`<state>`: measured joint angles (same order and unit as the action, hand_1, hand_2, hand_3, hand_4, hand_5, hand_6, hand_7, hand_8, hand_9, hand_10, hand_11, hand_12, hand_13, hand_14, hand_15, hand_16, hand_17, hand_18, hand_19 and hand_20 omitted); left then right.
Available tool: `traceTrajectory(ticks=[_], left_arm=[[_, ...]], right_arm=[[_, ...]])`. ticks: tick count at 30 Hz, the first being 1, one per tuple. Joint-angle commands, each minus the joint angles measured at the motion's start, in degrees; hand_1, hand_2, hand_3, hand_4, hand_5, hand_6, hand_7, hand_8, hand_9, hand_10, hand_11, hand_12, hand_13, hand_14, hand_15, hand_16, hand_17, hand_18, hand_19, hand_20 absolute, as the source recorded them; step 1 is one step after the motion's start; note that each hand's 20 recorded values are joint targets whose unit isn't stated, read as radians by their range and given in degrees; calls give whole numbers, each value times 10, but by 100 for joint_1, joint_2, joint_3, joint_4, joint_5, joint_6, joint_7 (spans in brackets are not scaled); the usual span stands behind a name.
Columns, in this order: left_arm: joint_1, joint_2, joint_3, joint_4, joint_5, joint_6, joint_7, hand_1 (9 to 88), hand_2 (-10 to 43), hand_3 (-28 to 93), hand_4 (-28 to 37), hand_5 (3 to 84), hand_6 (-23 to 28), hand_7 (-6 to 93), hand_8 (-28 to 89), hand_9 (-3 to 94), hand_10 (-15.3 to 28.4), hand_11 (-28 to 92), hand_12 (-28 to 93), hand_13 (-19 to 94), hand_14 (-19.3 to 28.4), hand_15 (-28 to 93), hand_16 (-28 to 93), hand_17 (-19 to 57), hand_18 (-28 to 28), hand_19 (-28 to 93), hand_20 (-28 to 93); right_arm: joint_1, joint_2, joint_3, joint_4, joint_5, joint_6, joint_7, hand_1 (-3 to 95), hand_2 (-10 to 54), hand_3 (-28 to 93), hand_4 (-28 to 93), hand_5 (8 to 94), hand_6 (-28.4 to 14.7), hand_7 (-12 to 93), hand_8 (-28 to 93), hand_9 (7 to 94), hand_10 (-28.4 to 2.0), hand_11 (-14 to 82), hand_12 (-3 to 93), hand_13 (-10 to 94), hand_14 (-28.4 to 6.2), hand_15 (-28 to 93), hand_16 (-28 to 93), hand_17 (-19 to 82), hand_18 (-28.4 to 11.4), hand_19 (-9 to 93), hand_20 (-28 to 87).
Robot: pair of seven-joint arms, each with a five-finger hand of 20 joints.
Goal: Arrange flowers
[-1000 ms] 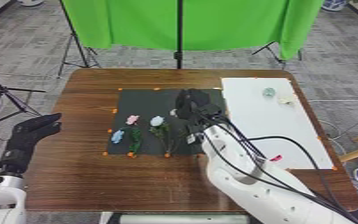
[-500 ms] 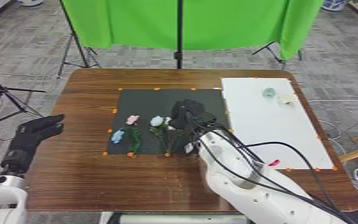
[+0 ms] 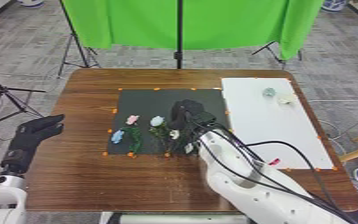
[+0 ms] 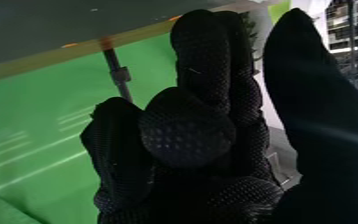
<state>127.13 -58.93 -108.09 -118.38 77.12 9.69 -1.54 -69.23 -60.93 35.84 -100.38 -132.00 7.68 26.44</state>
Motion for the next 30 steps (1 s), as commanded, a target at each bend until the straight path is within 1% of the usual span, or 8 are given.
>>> traceTrajectory(ticks=[1,8,11,14,17,23,25,30], left_arm=[[88,-78,-41,4,7,-49,-6,400,73,645,-161,482,49,135,-69,449,135,229,118,386,172,236,-12,136,129,159,233],[129,-94,-74,-19,12,-35,11,401,73,645,-161,482,49,136,-70,449,135,228,117,387,171,236,-12,136,129,159,234],[218,-110,-135,-59,8,-3,16,401,73,645,-161,482,48,136,-70,450,135,228,118,387,171,236,-12,136,129,159,233],[303,-144,-204,-100,-3,12,16,401,73,645,-161,483,49,136,-70,450,135,228,117,387,171,236,-12,137,129,159,233],[287,-159,-186,-91,5,18,19,401,73,645,-160,482,48,136,-69,450,135,228,118,387,172,237,-12,137,129,158,234],[304,-157,-200,-116,28,10,32,402,73,644,-161,482,49,136,-70,450,135,229,118,387,172,237,-12,137,128,157,234],[307,-174,-204,-116,19,-5,28,402,73,644,-161,482,48,137,-69,450,134,229,118,387,171,237,-12,137,128,157,234],[313,-184,-186,-105,28,-37,28,402,73,644,-161,482,48,137,-70,449,135,229,117,387,171,237,-12,138,128,158,235]], right_arm=[[135,126,315,-153,38,97,15,437,-95,618,-167,747,4,206,50,791,-111,358,301,865,-27,639,375,602,-152,932,602],[165,669,1379,-621,61,899,221,408,-95,648,-176,738,5,202,28,785,-114,356,297,861,-30,639,376,597,-152,932,601],[108,923,1938,-624,-34,989,463,401,-95,650,-174,733,4,199,16,782,-118,352,296,855,-33,639,377,592,-153,932,599],[61,1033,2494,-530,90,573,751,368,-95,660,-156,719,1,199,-79,767,-128,337,296,844,-42,642,376,583,-157,932,599],[202,1069,2698,-117,-39,490,1042,345,-95,655,-147,701,-7,185,-93,751,-139,317,291,829,-53,642,376,571,-161,932,595],[579,1145,2657,722,12,-1027,1526,290,-95,626,-129,636,-15,131,-79,726,-163,290,296,814,-69,646,375,557,-173,932,590],[653,1109,2567,1091,9,-1075,1537,283,-95,619,-127,623,-15,120,-77,729,-163,284,291,814,-70,645,373,557,-174,932,588],[690,1159,2338,1534,-5,-1438,1732,283,-95,612,-121,611,-10,111,-74,749,-161,275,286,823,-66,646,368,566,-173,932,589]])
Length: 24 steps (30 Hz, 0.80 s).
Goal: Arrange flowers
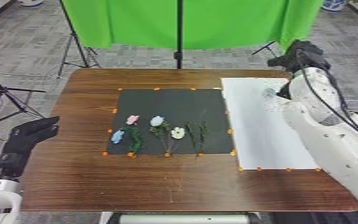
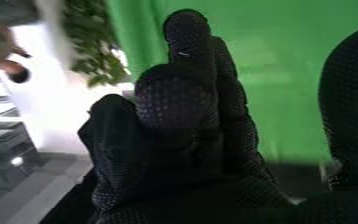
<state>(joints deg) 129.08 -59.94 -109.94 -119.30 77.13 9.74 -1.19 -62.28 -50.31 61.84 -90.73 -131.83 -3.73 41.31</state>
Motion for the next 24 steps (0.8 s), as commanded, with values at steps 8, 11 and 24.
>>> traceTrajectory(ticks=[8,11,24], left_arm=[[151,-80,-29,-17,-1,-43,18,402,73,644,-160,482,48,137,-70,452,136,229,117,387,171,236,-12,137,129,158,235],[117,-64,-19,3,-15,-67,34,403,73,643,-160,482,48,137,-70,452,135,230,117,387,171,236,-12,137,129,158,235],[74,-56,14,35,-26,-103,63,403,74,643,-160,483,48,137,-70,453,135,230,117,388,171,237,-12,138,129,158,235]], right_arm=[[-253,101,-252,988,-52,-307,413,297,-95,617,-124,610,0,116,-80,782,-145,271,277,872,-33,612,361,600,-166,932,589],[-377,142,-274,1095,142,-163,370,306,-95,619,-126,611,4,119,-81,793,-140,274,277,882,-28,607,364,612,-161,932,588],[-703,100,-538,1358,123,1406,-161,445,-95,650,-181,676,22,174,-45,858,-111,309,274,921,-7,598,377,646,-142,932,602]])
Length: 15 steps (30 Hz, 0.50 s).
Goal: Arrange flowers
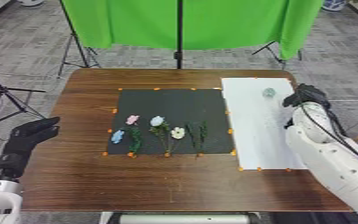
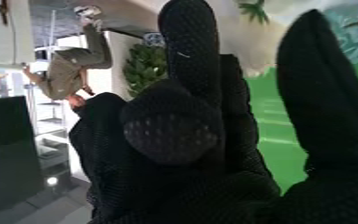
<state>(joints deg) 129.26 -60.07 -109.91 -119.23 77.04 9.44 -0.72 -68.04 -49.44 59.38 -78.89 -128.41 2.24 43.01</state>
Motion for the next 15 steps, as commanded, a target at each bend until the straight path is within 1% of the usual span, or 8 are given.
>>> traceTrajectory(ticks=[1,2,6,9,10,11,13,15], left_arm=[[56,-44,11,27,-17,-86,13,403,74,643,-160,483,48,137,-70,453,135,230,118,388,172,237,-12,138,129,159,235],[70,-50,0,24,-10,-91,15,402,74,643,-160,482,48,136,-70,453,135,230,118,388,172,237,-12,138,129,159,235],[117,-80,-24,1,-22,-51,51,403,74,643,-160,483,49,136,-70,453,135,230,117,388,171,237,-12,138,129,158,235],[132,-81,-33,-3,-16,-61,45,403,74,643,-160,483,49,135,-70,452,136,229,117,388,171,237,-12,138,129,158,235],[148,-89,-46,-20,-17,-67,36,403,74,643,-160,483,49,135,-70,452,135,229,117,388,171,237,-12,138,129,159,235],[148,-87,-44,-10,-21,-61,40,403,74,642,-160,482,49,136,-69,453,135,229,117,388,171,237,-12,138,129,159,235],[168,-97,-58,-25,-18,-66,37,403,74,642,-160,483,49,136,-69,453,135,229,117,388,172,237,-12,138,129,159,235],[187,-105,-78,-28,-21,-68,38,402,74,643,-159,483,49,136,-69,452,135,229,117,388,172,237,-12,138,129,159,235]], right_arm=[[-118,10,-309,193,-267,904,-336,478,-95,620,-184,697,22,180,0,865,-107,307,292,924,-4,598,378,648,-142,932,606],[-112,25,-338,195,-318,1009,-343,519,-95,581,-177,728,21,186,28,876,-101,300,316,928,-3,599,378,652,-141,932,608],[-99,85,-292,77,-515,1405,-244,576,-95,577,-184,800,19,211,64,900,-86,294,364,936,1,607,374,662,-139,932,611],[-144,189,-97,-239,-986,1696,-151,596,-95,577,-187,808,10,214,70,902,-86,292,374,937,3,606,375,667,-135,932,612],[-169,234,-18,-403,-1122,1758,-145,600,-95,576,-186,809,9,214,72,901,-87,291,381,937,3,605,377,668,-134,932,611],[-142,279,-2,-530,-1232,1846,-155,602,-95,575,-187,809,8,213,74,901,-88,291,387,937,4,604,378,667,-135,932,611],[-119,387,16,-876,-1321,1954,-303,603,-95,575,-188,810,7,213,76,896,-90,294,398,937,4,601,381,666,-135,932,611],[-78,491,9,-1214,-1100,1932,-892,604,-95,575,-191,808,8,215,79,886,-90,299,413,930,1,605,389,658,-135,932,613]])
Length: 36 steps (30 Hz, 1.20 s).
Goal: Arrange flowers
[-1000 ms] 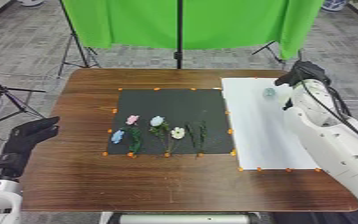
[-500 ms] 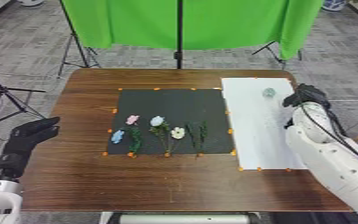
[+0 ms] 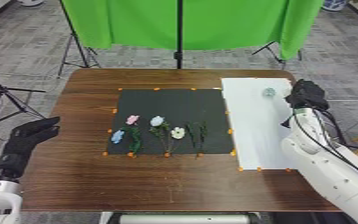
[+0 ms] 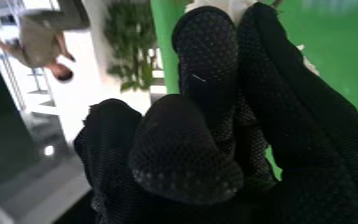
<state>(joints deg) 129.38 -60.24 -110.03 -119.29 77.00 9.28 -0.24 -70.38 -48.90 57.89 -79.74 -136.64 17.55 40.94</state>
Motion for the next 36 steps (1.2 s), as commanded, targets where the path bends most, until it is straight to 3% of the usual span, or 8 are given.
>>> traceTrajectory(ticks=[1,5,10,14,22,36], left_arm=[[159,-81,-64,-14,-20,-61,-8,403,74,643,-160,483,49,136,-69,452,135,229,117,388,172,237,-13,138,129,159,235],[154,-86,-64,-21,-18,-83,-19,403,73,644,-160,483,49,136,-70,452,135,229,117,387,172,237,-12,138,129,159,235],[166,-92,-61,-23,-16,-96,-15,402,73,645,-160,483,49,136,-70,452,136,229,117,387,171,237,-12,138,129,159,235],[158,-110,-18,-14,-10,-118,-13,401,73,645,-159,483,49,135,-70,451,135,228,117,388,171,237,-12,138,129,158,234],[127,-107,31,-1,4,-163,-15,401,73,646,-160,482,48,136,-70,450,136,228,118,388,171,236,-12,137,129,157,234],[148,-101,12,0,-10,-220,-39,400,72,648,-161,482,48,135,-70,449,135,227,118,387,172,236,-12,136,129,158,234]], right_arm=[[236,505,53,-1283,-118,383,-888,605,-95,575,-192,805,12,218,78,880,-88,295,427,924,1,610,393,650,-134,932,618],[927,689,-785,-1435,507,341,-2059,605,-95,585,-202,790,25,232,68,872,-83,273,464,899,1,632,398,628,-127,932,624],[2073,651,-2019,-1188,1192,-294,-3612,599,-95,602,-222,776,34,250,60,862,-74,257,496,874,0,648,396,605,-122,932,618],[2758,410,-2922,-1003,1129,-758,-4371,598,-95,604,-234,765,38,265,50,856,-71,248,509,861,-4,657,393,595,-120,932,614],[2878,195,-3435,-973,790,-1396,-4763,597,-95,610,-249,746,49,299,23,849,-66,201,544,844,-5,666,385,575,-122,932,600],[2724,355,-3492,-1108,317,-1724,-4784,587,-95,613,-228,722,62,325,8,800,-66,148,553,811,-12,669,380,543,-120,932,568]])
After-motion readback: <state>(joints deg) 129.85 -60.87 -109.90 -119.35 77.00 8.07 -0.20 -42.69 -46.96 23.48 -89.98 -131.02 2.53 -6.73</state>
